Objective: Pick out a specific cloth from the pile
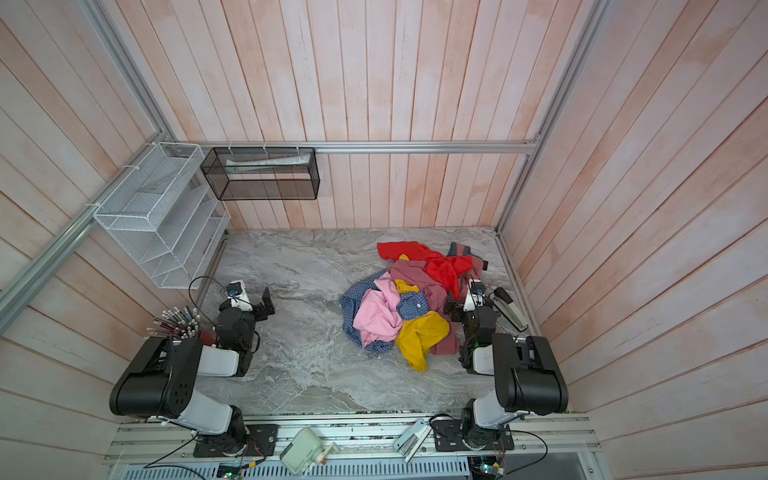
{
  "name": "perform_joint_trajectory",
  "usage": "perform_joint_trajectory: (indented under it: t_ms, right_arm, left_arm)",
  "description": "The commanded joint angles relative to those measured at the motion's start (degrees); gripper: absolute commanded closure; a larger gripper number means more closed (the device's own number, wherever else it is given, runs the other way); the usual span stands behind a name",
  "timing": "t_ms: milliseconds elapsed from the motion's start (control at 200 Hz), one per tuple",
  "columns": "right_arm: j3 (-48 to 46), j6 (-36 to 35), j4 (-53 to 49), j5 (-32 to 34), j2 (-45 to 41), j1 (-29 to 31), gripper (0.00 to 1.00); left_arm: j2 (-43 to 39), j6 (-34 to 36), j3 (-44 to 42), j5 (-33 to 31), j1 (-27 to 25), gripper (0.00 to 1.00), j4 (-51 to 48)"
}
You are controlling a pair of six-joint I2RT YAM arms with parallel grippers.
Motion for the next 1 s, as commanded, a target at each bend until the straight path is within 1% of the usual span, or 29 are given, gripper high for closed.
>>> perform_joint_trajectory:
  t_ms: [0, 710, 750, 870, 915, 940, 970, 995]
  right_arm:
    - [0.86, 0.22, 0.72, 0.59, -0.45, -0.25, 0.02]
    - [0.80, 0.26, 0.70, 0.61, -0.49, -0.29, 0.02]
    - [0.81, 0.27, 0.70, 0.58, -0.49, -0.23, 0.02]
    - [0.81, 0.37, 0.87, 0.69, -0.54, -0.28, 0.09]
    - [0.90, 1.99, 1.56, 3.78, -0.72, -0.29, 0.09]
    - [1.01, 3.39, 1.89, 6.85, -1.22, -0.27, 0.09]
    - [1.61, 4.07, -0.88, 8.55, -2.72, -0.38, 0.09]
    - [2.53, 5.01, -5.22, 9.90, -4.67, -0.55, 0.08]
  left_arm:
    - [-0.26, 0.36, 0.86, 0.25, -0.04, 0.00, 0.66]
    - [-0.17, 0.38, 0.88, 0.38, -0.05, 0.00, 0.53]
    - [-0.15, 0.34, 0.95, 0.38, 0.03, 0.00, 0.53]
    - [-0.27, 0.24, 0.84, 0.46, 0.01, 0.00, 0.62]
    - [-0.35, 0.26, 0.74, 0.48, -0.01, 0.00, 0.93]
    - [-0.62, 0.13, 1.03, -0.17, 0.03, 0.00, 1.02]
    - [-2.15, -0.20, 1.95, -0.89, 0.03, 0.00, -2.04]
    - [-3.96, -0.40, 3.23, -1.13, 0.03, 0.00, -6.05]
